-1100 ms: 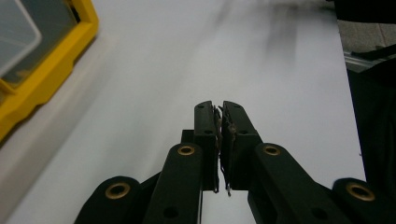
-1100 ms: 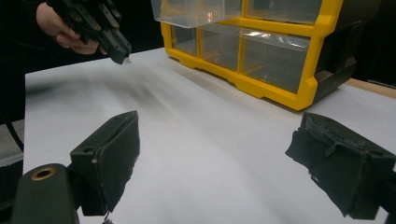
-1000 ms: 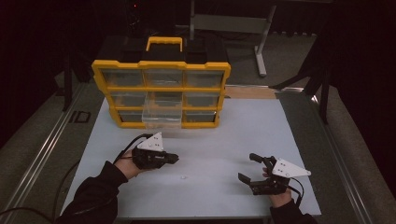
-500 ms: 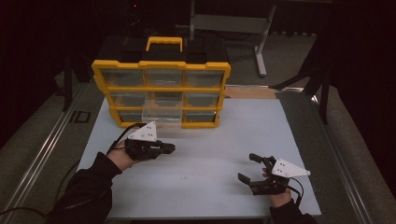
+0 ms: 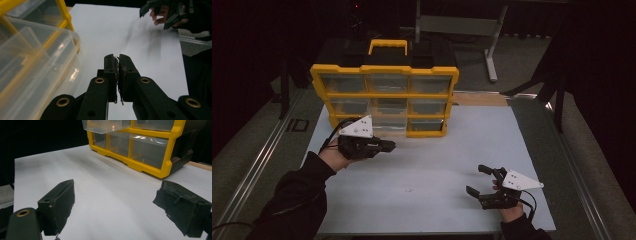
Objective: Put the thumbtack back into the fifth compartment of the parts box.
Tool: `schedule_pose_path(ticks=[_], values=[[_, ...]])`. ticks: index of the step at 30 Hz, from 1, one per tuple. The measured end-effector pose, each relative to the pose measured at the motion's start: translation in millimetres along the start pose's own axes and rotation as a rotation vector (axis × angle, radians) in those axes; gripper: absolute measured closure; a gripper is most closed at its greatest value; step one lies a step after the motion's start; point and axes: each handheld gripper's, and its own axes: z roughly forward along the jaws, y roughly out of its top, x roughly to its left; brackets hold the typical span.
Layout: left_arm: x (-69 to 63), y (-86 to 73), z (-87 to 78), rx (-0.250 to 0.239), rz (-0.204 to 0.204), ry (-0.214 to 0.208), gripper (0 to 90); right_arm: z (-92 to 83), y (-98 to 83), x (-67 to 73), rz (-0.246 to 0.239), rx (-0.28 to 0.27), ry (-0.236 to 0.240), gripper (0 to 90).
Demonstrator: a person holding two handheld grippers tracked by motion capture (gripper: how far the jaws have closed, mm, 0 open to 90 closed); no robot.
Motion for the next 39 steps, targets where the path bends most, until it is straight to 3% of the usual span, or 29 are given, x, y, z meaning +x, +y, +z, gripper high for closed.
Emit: schedule_pose_path(ticks=[12, 17, 30, 39], values=[[16.4, 17.5, -21.6, -0.039, 0.001, 0.038, 85.4, 0.2, -0.2, 0.0, 0.003, 0.002, 0.001, 13.7], [21.7, 23.3, -24.5, -0.035, 0.007, 0.059, 85.3, 0.6, -0.2, 0.2, -0.001, 0.001, 0.001, 13.7], [39.5, 42.7, -33.8, -0.096, -0.019, 0.111, 85.3, 0.6, -0.5, 0.2, 0.002, 0.002, 0.003, 13.7], [48.0, 36.4, -29.3, -0.19, -0.092, 0.117, 85.1, -0.4, -0.1, 0.1, 0.002, -0.002, 0.003, 13.7]])
